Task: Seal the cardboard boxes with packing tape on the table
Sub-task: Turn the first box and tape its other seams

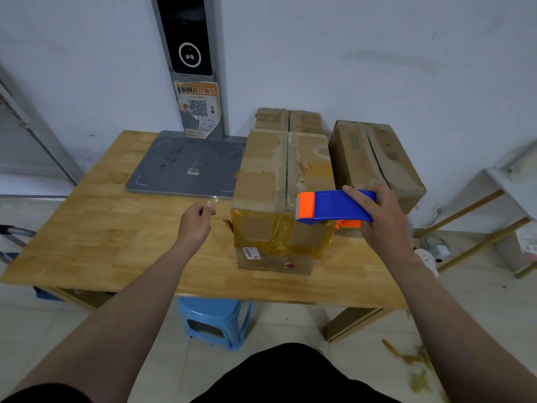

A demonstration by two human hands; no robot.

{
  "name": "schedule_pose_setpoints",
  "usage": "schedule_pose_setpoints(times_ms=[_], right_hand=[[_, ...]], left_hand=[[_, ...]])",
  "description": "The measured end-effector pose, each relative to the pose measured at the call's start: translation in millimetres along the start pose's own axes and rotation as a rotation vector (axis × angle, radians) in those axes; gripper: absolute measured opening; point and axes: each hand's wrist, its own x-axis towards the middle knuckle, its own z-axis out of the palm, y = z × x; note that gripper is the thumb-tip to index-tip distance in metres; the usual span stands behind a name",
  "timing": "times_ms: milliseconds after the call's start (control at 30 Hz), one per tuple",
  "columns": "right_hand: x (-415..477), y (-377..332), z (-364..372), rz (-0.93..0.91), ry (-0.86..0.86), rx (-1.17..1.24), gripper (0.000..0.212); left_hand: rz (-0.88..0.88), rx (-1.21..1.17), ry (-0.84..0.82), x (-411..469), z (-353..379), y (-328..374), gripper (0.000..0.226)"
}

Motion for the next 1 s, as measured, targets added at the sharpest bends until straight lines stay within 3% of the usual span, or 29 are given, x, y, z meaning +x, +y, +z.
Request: schedule_pose_setpoints(times_ms=[367, 633, 767, 867, 1000], right_hand=[[8.0, -8.0, 7.1, 0.015, -0.048, -0.145, 0.066], [9.4, -11.2, 11.5, 0.06, -0.047, -0.149, 0.069], [8.4, -12.0, 12.6, 0.09, -0.04, -0.151, 0.07], [8.0, -13.4, 12.0, 0.087, -0.023, -0.158, 0.068], [9.6, -15.1, 14.7, 0.113, -0.017, -0.158, 0.067]], left_hand=[[-0.015, 0.014, -0.045, 5.0, 31.8, -7.8, 0.036], [0.045, 0.381, -0.057, 1.0, 44.5, -3.3, 0.039], [-0.07, 0.502, -0.19, 2.2, 35.8, -18.3, 0.042], [-0.041, 0.516, -0.044, 1.7, 36.8, -24.6, 0.041], [0.232, 0.237, 0.21, -1.5, 41.3, 7.5, 0.035]])
